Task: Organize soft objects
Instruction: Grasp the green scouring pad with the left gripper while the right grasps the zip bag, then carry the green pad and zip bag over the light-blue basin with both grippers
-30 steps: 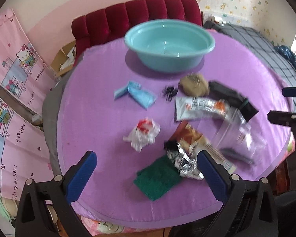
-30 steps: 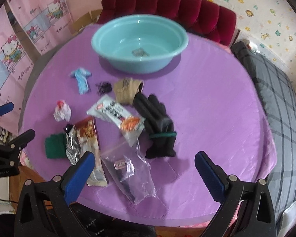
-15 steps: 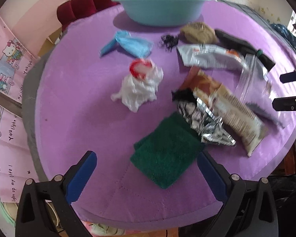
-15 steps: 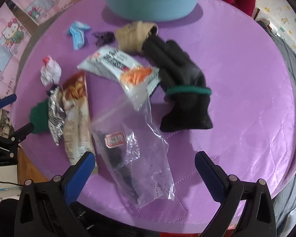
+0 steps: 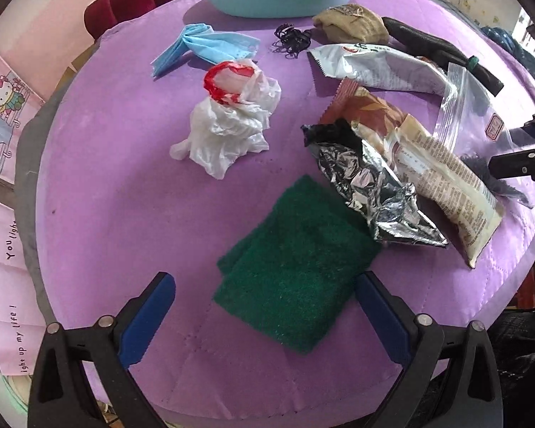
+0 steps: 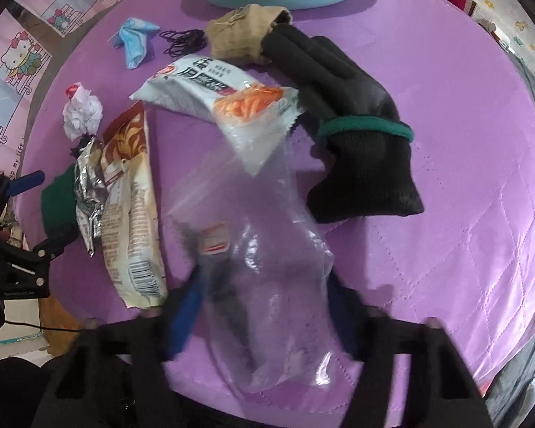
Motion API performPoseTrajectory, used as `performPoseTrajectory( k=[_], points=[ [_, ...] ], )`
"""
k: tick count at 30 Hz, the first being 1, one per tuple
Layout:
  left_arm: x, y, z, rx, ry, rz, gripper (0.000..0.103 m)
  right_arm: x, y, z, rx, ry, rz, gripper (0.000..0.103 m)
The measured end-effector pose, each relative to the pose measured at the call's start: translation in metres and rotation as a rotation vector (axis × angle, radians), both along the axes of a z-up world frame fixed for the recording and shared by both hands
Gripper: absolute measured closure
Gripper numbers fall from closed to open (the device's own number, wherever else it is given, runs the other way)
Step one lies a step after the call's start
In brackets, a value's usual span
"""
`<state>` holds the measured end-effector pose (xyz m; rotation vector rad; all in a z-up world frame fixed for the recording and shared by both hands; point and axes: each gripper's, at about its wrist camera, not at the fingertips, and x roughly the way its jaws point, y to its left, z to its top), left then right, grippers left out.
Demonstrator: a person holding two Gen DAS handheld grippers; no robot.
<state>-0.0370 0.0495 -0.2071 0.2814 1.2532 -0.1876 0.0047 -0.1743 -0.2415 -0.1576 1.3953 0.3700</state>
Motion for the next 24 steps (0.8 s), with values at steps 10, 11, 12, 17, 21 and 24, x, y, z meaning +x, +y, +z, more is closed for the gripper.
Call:
performPoseTrajectory(
  k=[10,11,12,17,21,24],
  points=[
    [0.003,-0.027,0.013,-0.062,0.001,-0.073,0.091,-0.007,0.019,0.012,0.035,-0.034,0.037,0.085],
    [0.003,-0.029,0.015,-0.065,-0.002,-0.074,0.092,-0.006,0.019,0.015,0.037,-0.036,0.037,0.085],
    [0.001,-0.029,0.017,-0.067,-0.005,-0.073,0.093,-0.005,0.021,0.016,0.038,-0.039,0.039,0.085],
    [-0.007,-0.025,0.040,-0.092,-0.017,-0.048,0.094,-0.006,0.027,0.026,0.037,-0.067,0.059,0.085],
    [-0.010,-0.017,0.060,-0.115,-0.028,-0.011,0.094,-0.005,0.031,0.037,0.044,-0.092,0.065,0.085],
    [-0.017,-0.013,0.071,-0.127,-0.049,0.000,0.094,-0.004,0.026,0.064,0.057,-0.105,0.070,0.085]
  ],
)
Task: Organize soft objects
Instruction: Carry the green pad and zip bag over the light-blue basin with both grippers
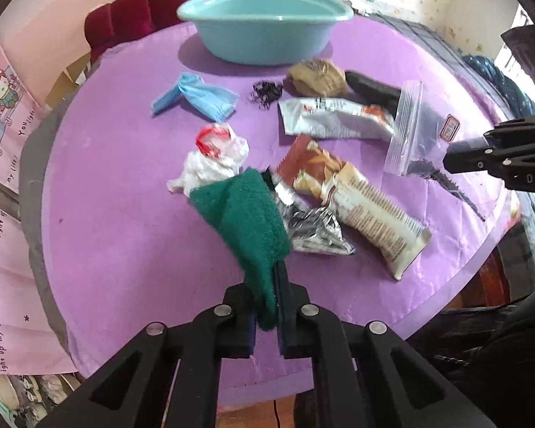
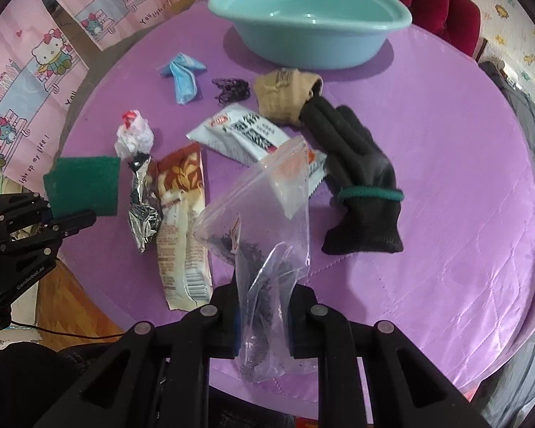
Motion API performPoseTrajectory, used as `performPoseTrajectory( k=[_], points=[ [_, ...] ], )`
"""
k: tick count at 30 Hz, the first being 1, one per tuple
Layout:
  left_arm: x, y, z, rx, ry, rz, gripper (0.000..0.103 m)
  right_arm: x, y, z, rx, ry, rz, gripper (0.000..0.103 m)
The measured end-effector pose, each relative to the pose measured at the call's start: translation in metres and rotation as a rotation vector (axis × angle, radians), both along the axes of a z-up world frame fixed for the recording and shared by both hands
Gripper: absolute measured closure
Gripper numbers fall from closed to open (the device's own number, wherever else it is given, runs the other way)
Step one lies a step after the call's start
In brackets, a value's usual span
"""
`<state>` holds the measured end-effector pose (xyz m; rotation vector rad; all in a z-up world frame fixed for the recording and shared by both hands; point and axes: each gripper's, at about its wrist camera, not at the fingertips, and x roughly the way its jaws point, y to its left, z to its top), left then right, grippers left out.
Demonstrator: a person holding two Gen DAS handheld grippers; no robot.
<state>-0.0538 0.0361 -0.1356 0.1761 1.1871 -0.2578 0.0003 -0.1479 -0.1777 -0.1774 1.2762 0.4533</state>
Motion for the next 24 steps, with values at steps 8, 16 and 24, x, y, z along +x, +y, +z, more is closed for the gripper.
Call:
performPoseTrajectory(
  k=[8,16,24],
  points=[
    [0.008,0.002,0.023,-0.021,-0.068,0.007,0.094,-0.003,-0.018,0.031,0.007,-0.064,0.006,0.085],
    [0.022,-0.008,0.043,-0.044,-0.113,-0.010,0.094,0.008,-0.019,0.047,0.006,-0.112,-0.003,0.085],
    [0.046,-0.021,0.074,-0.087,-0.171,-0.027,0.094,0.032,-0.025,0.072,0.013,-0.135,-0.038,0.085]
  ],
)
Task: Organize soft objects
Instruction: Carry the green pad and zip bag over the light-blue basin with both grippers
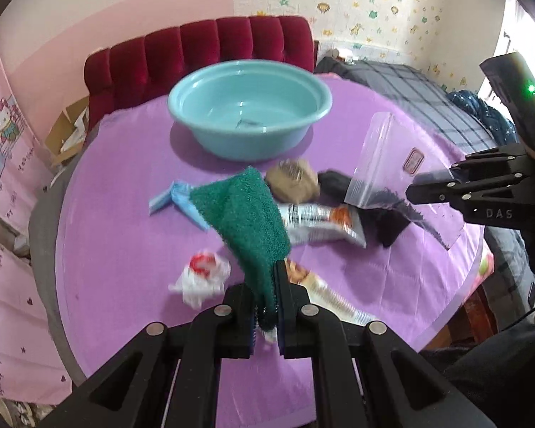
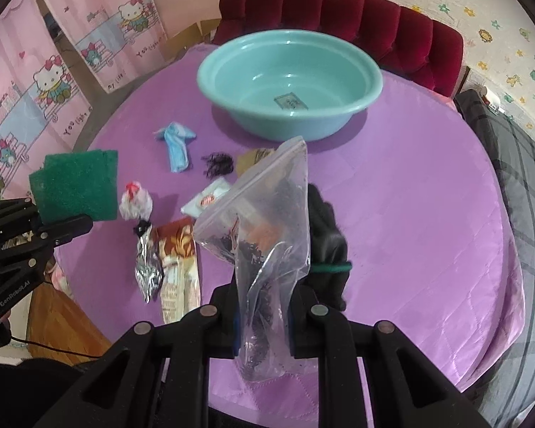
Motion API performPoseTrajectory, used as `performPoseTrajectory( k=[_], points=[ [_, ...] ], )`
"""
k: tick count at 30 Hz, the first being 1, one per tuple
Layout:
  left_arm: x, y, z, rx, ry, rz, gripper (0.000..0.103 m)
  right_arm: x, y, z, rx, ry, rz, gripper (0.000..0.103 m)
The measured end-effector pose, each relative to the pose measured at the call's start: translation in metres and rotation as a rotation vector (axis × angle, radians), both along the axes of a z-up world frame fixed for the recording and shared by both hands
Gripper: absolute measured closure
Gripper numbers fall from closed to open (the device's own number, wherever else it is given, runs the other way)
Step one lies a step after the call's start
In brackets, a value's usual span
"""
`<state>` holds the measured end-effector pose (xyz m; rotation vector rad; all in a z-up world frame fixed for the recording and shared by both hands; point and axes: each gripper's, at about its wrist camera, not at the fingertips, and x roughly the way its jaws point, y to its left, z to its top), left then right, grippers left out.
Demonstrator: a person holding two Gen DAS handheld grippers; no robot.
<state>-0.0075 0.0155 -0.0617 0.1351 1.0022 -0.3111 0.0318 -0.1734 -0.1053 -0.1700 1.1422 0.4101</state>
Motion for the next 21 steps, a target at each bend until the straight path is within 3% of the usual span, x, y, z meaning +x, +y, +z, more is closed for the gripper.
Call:
performPoseTrajectory(
  k=[12,21],
  points=[
    [0.053,-0.009,0.029,-0.010,-0.055,-0.030,0.094,0.050,0.000,0.033,-0.001,-0.046,-0.034,0.084],
    [0.099,-0.018,0.033,-0.016,-0.060,-0.061,0.094,0.091,0.002,0.043,0.023,-0.049,-0.072,0.084]
  ],
)
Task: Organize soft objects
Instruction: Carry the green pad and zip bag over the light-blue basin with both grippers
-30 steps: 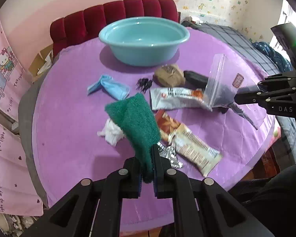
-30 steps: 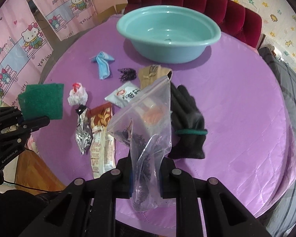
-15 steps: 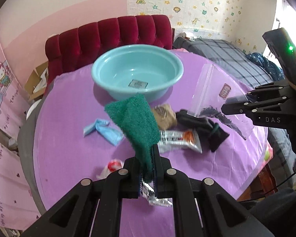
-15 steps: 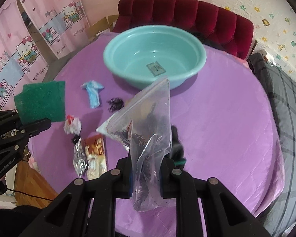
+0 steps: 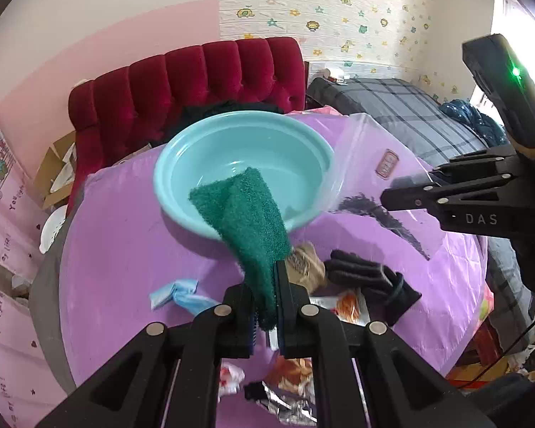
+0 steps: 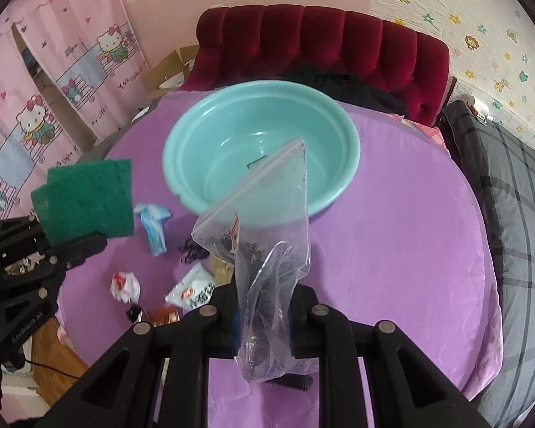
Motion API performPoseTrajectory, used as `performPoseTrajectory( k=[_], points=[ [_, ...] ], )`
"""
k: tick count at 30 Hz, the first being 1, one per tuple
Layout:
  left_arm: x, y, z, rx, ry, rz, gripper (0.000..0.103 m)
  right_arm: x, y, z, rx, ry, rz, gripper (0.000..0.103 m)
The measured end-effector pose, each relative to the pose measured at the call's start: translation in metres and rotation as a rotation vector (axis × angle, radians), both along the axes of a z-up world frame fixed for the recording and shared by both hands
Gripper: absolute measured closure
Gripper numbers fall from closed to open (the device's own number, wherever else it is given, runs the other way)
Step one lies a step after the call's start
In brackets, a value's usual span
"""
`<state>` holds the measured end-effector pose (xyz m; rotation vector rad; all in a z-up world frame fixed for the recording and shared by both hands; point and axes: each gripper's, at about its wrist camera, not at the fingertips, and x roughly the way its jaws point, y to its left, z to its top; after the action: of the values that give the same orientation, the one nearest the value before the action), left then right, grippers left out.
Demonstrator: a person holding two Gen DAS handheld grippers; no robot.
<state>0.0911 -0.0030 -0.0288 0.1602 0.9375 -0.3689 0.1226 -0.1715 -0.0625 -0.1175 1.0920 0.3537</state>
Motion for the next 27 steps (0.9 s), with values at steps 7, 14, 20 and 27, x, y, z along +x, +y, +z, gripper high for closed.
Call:
performPoseTrajectory(
  k=[7,14,20,27],
  points=[
    [0.033,-0.008,-0.002,0.021,-0.004,-0.017,0.094,0.037,0.003,0.004,0.012,-0.008,-0.011,0.084],
    [0.070,-0.012,-0.006,0.017,-0.005,-0.025,0.094,0.073,0.009,0.005,0.022,-0.011,-0.020,0.083],
    [0.099,-0.017,-0.013,0.024,-0.002,-0.038,0.094,0.106,0.011,-0.003,0.032,-0.001,-0.035,0.083],
    [0.132,-0.018,-0.029,0.021,0.022,-0.033,0.094,0.144,0.011,-0.023,0.064,0.027,-0.065,0.083]
  ],
)
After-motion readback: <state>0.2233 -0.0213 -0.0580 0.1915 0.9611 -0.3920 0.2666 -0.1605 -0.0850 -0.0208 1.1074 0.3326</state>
